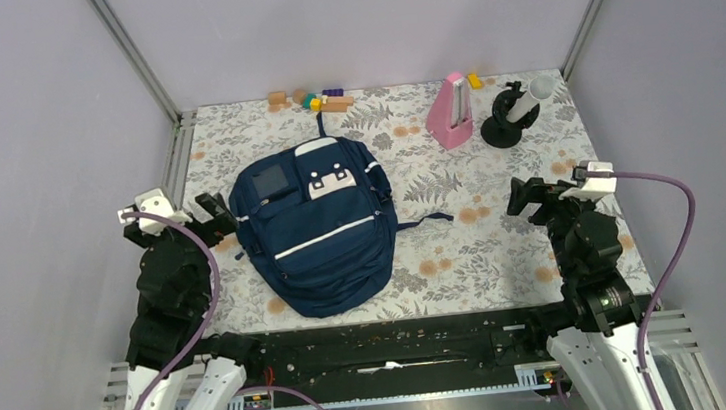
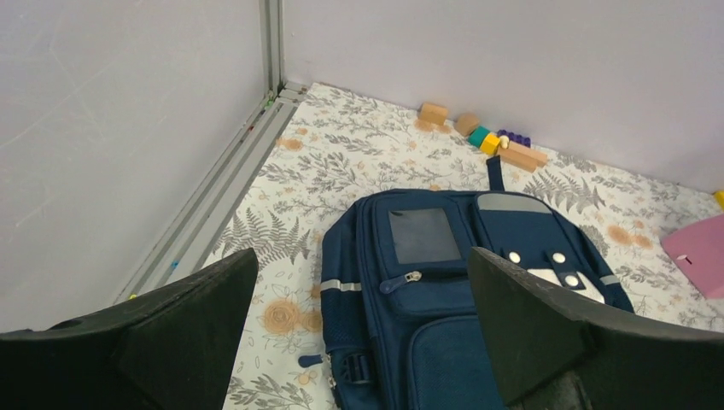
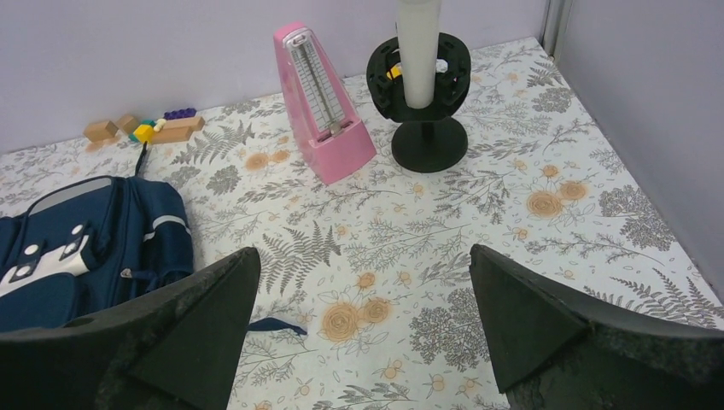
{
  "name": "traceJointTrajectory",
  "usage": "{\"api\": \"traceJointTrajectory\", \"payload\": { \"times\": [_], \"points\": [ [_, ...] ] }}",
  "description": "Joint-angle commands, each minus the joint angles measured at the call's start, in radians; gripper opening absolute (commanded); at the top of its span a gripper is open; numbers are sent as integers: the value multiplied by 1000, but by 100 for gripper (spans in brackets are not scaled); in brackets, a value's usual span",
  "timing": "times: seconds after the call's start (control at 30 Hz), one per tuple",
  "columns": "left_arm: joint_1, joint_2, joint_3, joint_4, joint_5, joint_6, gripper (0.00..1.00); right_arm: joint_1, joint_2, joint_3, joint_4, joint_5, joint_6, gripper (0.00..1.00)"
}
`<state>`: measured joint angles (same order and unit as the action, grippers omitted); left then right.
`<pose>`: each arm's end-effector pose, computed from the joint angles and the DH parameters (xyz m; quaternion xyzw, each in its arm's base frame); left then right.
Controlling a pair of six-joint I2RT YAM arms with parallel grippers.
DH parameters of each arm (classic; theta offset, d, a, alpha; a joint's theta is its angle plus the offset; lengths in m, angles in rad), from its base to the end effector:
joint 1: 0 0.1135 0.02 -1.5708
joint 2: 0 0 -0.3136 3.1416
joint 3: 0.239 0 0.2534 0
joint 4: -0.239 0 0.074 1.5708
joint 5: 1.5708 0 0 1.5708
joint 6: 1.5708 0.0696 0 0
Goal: Pack the student bag
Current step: Reset both arms
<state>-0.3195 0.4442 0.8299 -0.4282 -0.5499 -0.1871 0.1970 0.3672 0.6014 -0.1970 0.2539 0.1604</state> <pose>0.0832 0.0108 0.3908 -0.1415 0.7058 0.0229 0.6938 0.0957 0.0013 0.3468 0.0786 0.6898 0.0405 0.7186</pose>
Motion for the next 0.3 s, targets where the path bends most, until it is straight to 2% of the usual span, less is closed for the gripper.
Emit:
{"api": "traceJointTrajectory", "payload": {
  "times": [0.0,0.27],
  "points": [
    [4,-13,-3,63,2,28,99,-3,-37,-26,93,41,-28,100],
    [3,12,-5,50,23,26,99,-3,-25,-15,80,50,-30,100]
  ]
}}
